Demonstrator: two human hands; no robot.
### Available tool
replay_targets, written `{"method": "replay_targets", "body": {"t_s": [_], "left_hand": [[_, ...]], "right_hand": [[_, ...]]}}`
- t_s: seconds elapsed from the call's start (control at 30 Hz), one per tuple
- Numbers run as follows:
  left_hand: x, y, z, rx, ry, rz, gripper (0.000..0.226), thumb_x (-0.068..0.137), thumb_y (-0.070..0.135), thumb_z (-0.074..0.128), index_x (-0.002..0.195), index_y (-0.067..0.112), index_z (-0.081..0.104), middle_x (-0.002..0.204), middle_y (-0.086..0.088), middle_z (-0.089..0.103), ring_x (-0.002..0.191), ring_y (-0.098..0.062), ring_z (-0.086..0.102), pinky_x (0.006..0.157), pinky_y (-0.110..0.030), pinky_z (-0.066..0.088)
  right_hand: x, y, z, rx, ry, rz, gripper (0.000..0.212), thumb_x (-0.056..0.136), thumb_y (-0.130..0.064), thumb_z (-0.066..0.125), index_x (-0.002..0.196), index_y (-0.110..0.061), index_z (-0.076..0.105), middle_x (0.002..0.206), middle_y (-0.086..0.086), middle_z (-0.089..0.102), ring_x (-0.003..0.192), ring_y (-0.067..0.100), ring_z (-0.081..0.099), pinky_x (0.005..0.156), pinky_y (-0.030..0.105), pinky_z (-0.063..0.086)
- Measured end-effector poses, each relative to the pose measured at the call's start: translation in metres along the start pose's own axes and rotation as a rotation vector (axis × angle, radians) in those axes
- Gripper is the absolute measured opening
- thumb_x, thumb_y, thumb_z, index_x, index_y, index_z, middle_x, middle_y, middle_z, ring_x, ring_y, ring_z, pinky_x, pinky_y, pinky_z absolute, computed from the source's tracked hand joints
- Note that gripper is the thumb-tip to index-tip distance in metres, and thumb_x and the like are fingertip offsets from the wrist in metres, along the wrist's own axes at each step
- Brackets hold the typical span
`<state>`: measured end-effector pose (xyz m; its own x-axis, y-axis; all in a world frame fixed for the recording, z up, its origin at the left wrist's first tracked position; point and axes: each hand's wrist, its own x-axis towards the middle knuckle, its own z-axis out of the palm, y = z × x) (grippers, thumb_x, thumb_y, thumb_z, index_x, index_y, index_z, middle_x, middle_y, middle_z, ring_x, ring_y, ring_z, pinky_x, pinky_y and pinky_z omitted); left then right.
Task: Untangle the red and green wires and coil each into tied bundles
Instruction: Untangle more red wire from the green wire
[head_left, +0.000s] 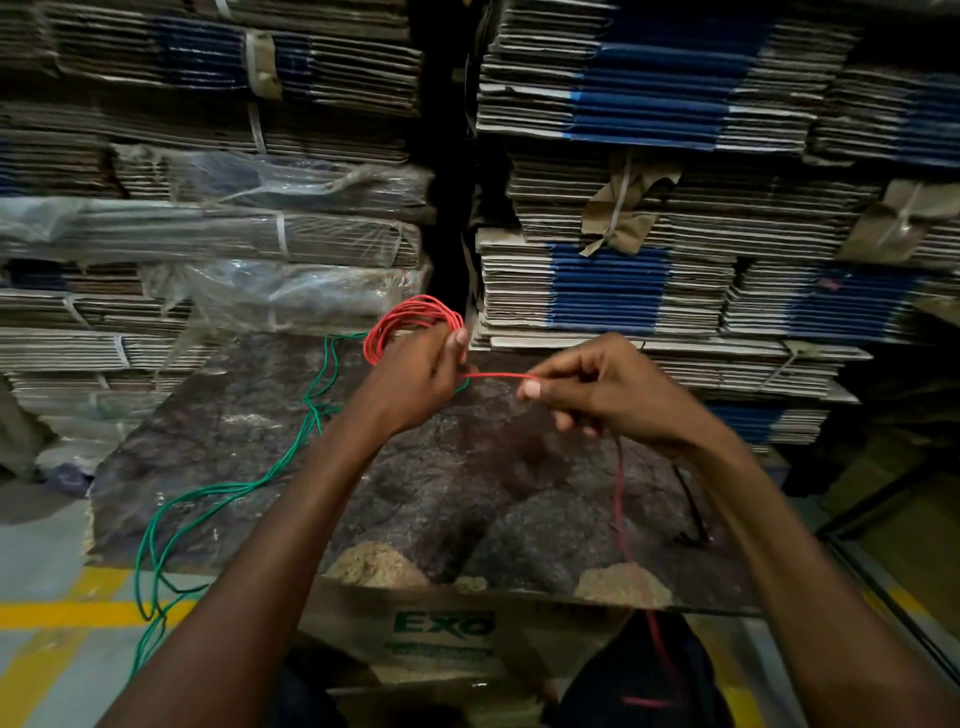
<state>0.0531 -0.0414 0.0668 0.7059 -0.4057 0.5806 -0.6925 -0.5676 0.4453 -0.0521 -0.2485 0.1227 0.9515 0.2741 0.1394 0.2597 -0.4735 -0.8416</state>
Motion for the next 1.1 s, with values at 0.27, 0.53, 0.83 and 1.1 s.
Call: {"method": "replay_targets", "body": {"t_s": [0.27, 0.53, 0.83, 1.1], "left_hand": [[-0.015, 0.009, -0.008, -0.045, -0.142, -0.043, 0.038, 0.095, 0.041, 0.03, 0.065, 0.021, 0.044, 0.054, 0.003, 0.058, 0.058, -0.023, 0.059, 0.064, -0.043, 0.048], [-0.042, 0.016, -0.011, -0.632, -0.361, -0.212, 0.042, 0.096, 0.039, 0.033, 0.072, 0.009, 0.052, 0.037, -0.001, 0.045, 0.057, -0.02, 0.068, 0.059, -0.026, 0.045], [-0.061, 0.02, -0.019, -1.505, -0.251, -0.385, 0.045, 0.098, 0.035, 0.031, 0.064, 0.018, 0.055, 0.045, -0.005, 0.047, 0.07, -0.028, 0.07, 0.108, -0.065, 0.025], [-0.047, 0.019, -0.021, -2.005, -0.283, -0.211, 0.045, 0.104, 0.031, 0.027, 0.087, 0.006, 0.061, 0.143, -0.029, 0.043, 0.14, -0.043, 0.028, 0.109, -0.068, 0.004]], "right_hand": [[0.024, -0.002, -0.027, -0.679, 0.472, -0.145, 0.033, 0.068, -0.065, 0.073, 0.08, -0.035, 0.076, 0.065, -0.013, 0.067, 0.064, 0.006, 0.06, 0.058, 0.03, 0.044], [0.048, 0.017, -0.031, -0.955, 0.481, -0.341, 0.03, 0.081, -0.061, 0.064, 0.094, -0.036, 0.074, 0.084, -0.009, 0.073, 0.081, 0.021, 0.068, 0.058, 0.029, 0.037], [0.064, 0.075, -0.027, -0.593, 0.421, -0.198, 0.024, 0.087, -0.055, 0.058, 0.096, -0.038, 0.072, 0.084, -0.012, 0.073, 0.08, 0.01, 0.068, 0.066, 0.039, 0.052], [0.053, 0.102, 0.013, 0.231, 0.334, 0.103, 0.012, 0.092, -0.022, 0.064, 0.094, -0.012, 0.068, 0.06, -0.004, 0.063, 0.038, 0.003, 0.045, 0.035, 0.014, 0.03]]}}
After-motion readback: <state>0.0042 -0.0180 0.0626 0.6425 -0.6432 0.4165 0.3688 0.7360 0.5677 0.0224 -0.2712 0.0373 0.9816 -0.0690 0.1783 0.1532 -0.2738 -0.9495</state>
